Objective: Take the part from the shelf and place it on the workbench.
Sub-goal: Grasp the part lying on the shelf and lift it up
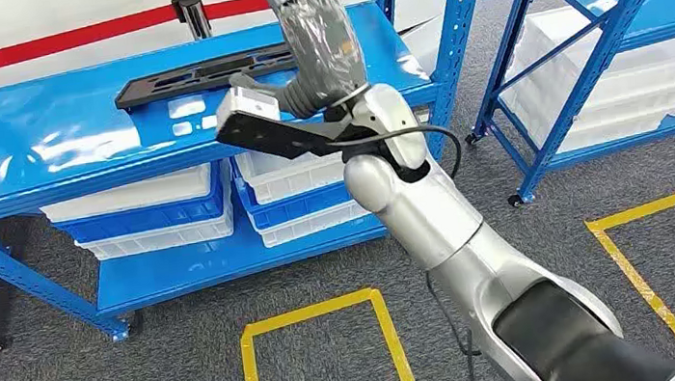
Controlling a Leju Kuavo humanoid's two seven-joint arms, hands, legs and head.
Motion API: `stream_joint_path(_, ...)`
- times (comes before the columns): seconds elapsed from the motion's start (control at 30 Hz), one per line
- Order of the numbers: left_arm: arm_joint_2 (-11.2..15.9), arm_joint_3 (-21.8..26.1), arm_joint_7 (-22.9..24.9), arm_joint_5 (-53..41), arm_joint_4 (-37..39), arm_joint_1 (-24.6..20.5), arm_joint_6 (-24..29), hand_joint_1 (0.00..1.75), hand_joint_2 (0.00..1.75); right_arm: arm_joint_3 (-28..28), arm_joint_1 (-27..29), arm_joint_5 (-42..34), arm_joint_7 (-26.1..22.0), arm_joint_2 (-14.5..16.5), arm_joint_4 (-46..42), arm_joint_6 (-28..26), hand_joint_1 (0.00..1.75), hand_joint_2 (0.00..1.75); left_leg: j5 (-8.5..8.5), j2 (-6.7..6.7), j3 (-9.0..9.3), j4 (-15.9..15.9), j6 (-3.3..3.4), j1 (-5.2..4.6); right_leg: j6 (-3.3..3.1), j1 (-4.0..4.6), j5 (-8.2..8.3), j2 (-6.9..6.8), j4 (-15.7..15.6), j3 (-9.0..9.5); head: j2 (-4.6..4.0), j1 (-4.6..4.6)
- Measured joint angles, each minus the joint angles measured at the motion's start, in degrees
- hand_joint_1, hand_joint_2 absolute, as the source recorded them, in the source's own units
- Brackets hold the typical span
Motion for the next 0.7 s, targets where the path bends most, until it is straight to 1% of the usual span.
stream_joint_path(0.13, -0.1, 0.0, 0.3, -0.6, 0.0, -0.4, 0.2, 0.0, 0.0, 1.9, -3.1, 2.7, 2.4, 1.4, 2.5, 1.6, 0.0, 1.75, 0.0, 0.01, -0.01, 0.0, 0.0, 0.0, 0.0, 0.0, 0.0, 0.0, 0.0, 0.0, 0.0, 0.0)
stream_joint_path(0.33, -0.2, 0.0, 0.6, -0.8, 0.1, -0.5, 1.1, 0.0, 0.0, 4.0, -6.1, 7.1, 5.5, 3.8, 10.8, 3.3, 0.0, 1.75, 0.01, -0.02, -0.01, 0.0, -0.01, 0.03, 0.0, 0.0, 0.0, 0.0, 0.0, -0.01, 0.0, 0.01)
stream_joint_path(0.53, 0.0, 0.0, 0.5, -0.7, 0.1, -0.5, 1.7, 0.0, 0.0, 4.4, -7.0, 8.1, 6.6, 4.3, 15.3, 3.7, 0.0, 1.75, 0.01, -0.01, -0.02, 0.0, -0.01, 0.0, 0.0, 0.0, 0.0, 0.01, 0.0, -0.04, 0.0, 0.01)
stream_joint_path(0.7, 0.2, 0.3, 0.4, 0.0, 0.1, -0.5, 2.0, 0.0, 0.0, 3.3, -6.8, 5.8, 6.2, 3.7, 16.0, 4.4, 0.0, 1.75, 0.01, -0.02, 0.09, 0.1, -0.01, 0.02, 0.0, 0.0, 0.0, 0.0, 0.0, -0.14, 0.0, 0.0)
